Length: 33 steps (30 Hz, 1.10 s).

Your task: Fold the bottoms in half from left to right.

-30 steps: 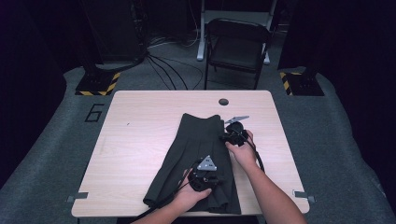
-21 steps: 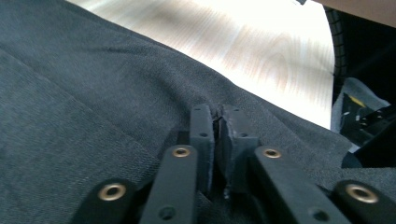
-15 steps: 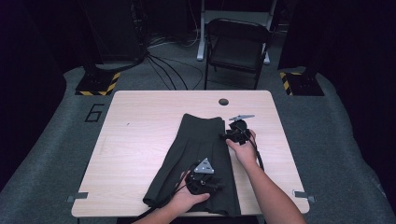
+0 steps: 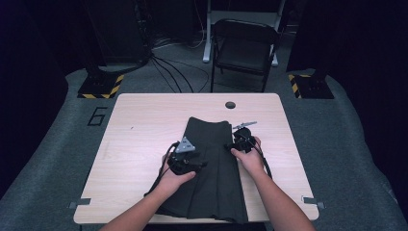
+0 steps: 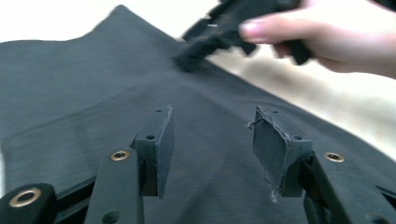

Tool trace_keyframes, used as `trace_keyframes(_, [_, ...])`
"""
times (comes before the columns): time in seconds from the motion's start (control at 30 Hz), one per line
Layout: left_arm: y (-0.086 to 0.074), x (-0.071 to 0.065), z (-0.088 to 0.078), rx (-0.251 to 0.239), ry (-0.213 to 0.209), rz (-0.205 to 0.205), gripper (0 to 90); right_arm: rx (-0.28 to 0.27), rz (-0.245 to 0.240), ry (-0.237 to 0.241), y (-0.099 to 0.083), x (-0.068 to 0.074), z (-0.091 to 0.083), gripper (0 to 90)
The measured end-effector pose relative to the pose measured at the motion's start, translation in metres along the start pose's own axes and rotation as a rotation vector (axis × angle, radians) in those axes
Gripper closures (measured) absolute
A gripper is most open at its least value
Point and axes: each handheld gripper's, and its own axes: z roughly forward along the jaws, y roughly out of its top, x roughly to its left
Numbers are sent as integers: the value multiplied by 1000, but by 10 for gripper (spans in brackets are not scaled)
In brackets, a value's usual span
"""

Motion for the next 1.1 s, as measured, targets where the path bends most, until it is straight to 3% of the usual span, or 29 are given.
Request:
trace_keyframes(0.1, [4,24,-2,1,50,-22,474,9,-3,11,0,0,1,418])
trace_keyframes(0.13, [4,24,-2,1,50,-22,475,9,-3,11,0,0,1,418])
trace_keyframes(0.17, [4,35,-3,-5,62,-49,475,10,2,21,-1,-1,2,419])
trace_keyframes(0.2, [4,35,-3,-5,62,-49,475,13,-4,24,-1,-3,3,420])
trace_keyframes(0.27, [6,49,-2,8,92,-71,474,14,-3,33,-2,-3,3,439])
trace_keyframes(0.47, [6,71,3,45,137,-71,459,9,-14,52,-2,-1,3,495])
trace_keyframes(0.57, [-1,87,11,58,157,-109,453,6,-23,61,-2,-2,4,517])
trace_keyframes(0.7, [-4,93,17,53,172,-129,446,4,-20,72,-2,-3,4,524])
trace_keyframes(0.9, [-12,99,31,108,197,-121,435,2,-27,78,-3,-4,4,526])
trace_keyframes(0.97, [-15,101,36,121,206,-135,413,4,-25,79,-3,-4,4,526])
trace_keyframes(1.1, [-19,104,42,121,185,-152,387,0,-29,80,-2,-4,4,531])
